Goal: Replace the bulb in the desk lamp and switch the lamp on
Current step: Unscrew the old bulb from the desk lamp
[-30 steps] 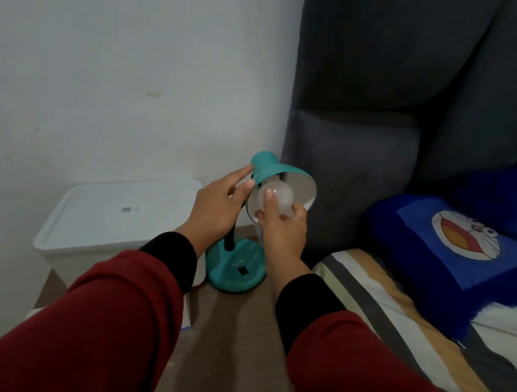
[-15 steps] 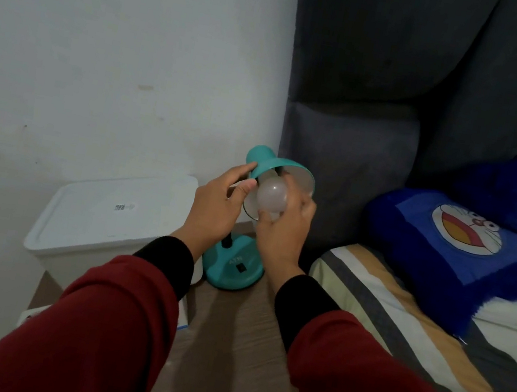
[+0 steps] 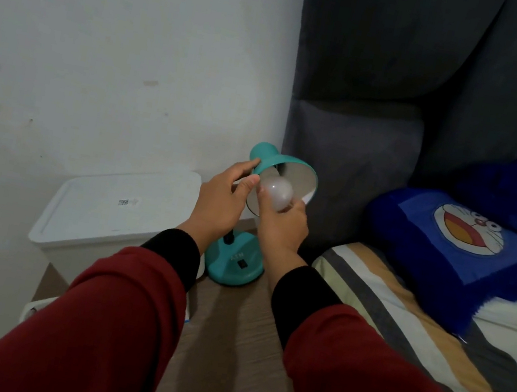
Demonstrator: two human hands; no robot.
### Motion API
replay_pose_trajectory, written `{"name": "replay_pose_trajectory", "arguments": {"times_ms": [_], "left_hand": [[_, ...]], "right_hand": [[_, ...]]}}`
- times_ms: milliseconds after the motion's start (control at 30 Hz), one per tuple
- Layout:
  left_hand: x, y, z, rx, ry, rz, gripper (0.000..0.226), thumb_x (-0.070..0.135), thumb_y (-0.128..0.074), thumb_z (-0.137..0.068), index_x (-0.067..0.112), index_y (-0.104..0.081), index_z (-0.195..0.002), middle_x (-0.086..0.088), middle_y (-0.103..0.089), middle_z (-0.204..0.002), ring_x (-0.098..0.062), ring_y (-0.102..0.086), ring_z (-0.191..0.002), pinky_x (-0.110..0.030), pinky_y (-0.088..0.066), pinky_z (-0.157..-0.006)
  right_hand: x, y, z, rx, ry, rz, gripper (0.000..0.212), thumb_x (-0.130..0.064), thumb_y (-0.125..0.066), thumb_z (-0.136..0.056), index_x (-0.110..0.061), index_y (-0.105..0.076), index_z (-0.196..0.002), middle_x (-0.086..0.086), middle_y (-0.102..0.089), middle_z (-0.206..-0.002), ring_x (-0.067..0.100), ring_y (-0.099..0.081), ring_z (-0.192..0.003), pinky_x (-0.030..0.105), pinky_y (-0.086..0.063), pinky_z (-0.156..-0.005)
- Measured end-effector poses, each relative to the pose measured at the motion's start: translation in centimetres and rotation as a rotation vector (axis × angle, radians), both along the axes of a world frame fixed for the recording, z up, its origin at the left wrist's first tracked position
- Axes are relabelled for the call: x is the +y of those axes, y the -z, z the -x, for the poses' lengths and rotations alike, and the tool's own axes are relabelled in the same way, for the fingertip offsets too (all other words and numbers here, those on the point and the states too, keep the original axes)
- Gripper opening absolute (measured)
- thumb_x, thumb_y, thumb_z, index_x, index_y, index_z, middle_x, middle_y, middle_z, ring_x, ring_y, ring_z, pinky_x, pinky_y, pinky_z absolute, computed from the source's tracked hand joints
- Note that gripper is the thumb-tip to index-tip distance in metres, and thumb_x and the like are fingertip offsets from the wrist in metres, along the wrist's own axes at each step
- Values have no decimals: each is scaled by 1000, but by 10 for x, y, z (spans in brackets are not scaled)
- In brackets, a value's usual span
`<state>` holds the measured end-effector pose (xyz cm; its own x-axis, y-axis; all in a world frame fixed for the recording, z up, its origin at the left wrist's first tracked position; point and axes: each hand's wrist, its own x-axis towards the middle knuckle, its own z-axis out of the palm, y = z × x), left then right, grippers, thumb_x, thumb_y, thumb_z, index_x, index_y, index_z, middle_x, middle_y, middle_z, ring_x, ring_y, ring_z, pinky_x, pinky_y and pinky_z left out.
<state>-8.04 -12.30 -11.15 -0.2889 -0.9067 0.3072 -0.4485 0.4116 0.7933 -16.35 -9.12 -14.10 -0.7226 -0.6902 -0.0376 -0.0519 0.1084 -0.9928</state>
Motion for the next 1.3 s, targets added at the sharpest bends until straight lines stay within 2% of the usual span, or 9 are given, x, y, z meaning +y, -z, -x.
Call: {"name": "replay_pose_trajectory", "arguments": {"times_ms": [133,300,433,600,733,900,1033,1200,1300], "left_hand": [[0,-1,-2,-20,4,4,37,28,-46,-97,24,-50,-133,4,-58,-133,4,-45,-106,4,-34,-73],[0,-2,-1,-1,-3,-18,36,26,-47,-97,22,-51,-133,1,-59,-132,1,-47,-105,17,-29,-67],[1,-3,-1,-11,3,-12,37,27,-46,-97,23,-50,-133,2,-58,-133,2,-46,-105,5,-34,-72],[2,-5,-1,-22,2,-14,37,26,-45,-97,22,-50,-134,2,-57,-133,2,-46,-105,3,-33,-72],[3,-8,-2,-43,2,-26,37,27,-46,-97,23,-50,-133,3,-57,-134,3,-45,-105,-9,-31,-87],[4,-9,-1,-38,9,-41,36,27,-46,-97,23,-50,-133,2,-58,-133,2,-45,-106,-10,-32,-88],[5,-10,0,-35,4,-46,37,26,-46,-97,22,-50,-133,2,-57,-134,2,-44,-106,-13,-31,-90],[6,-10,1,-37,7,-47,37,26,-46,-97,22,-50,-133,2,-56,-135,1,-45,-106,-13,-32,-90],[5,-10,-1,-43,1,-46,36,25,-46,-97,22,-50,-133,1,-57,-134,0,-45,-106,-15,-32,-91]], "right_hand": [[2,-2,7,154,-31,-4,70,-10,-68,-80,-28,-36,-139,9,-38,-130,25,-49,-113,31,-42,-96],[0,-5,0,-168,-14,78,73,-40,-70,-76,-24,-38,-139,10,-49,-134,24,-55,-114,40,-49,-98],[4,-2,6,45,-20,81,69,-20,-73,-79,-25,-40,-139,9,-39,-136,22,-47,-121,32,-43,-103],[0,-2,1,-194,-6,95,66,-36,-72,-79,-15,-45,-135,8,-59,-127,21,-58,-114,25,-46,-88],[1,-3,8,-8,-9,86,65,-16,-74,-75,-25,-46,-133,7,-48,-131,20,-51,-116,31,-43,-99],[-1,-9,0,-257,7,131,86,-58,-67,-66,-25,-36,-139,6,-49,-135,23,-55,-116,42,-48,-100],[-1,-4,9,-114,-26,129,67,-22,-72,-78,-28,-40,-137,6,-41,-133,21,-50,-117,36,-47,-100],[-1,-4,5,-389,-48,107,68,-46,-63,-83,-20,-38,-140,9,-54,-133,24,-57,-115,40,-48,-101],[0,0,12,-183,-58,108,54,-28,-71,-81,-18,-50,-130,-2,-53,-123,14,-55,-106,27,-48,-93]]}}
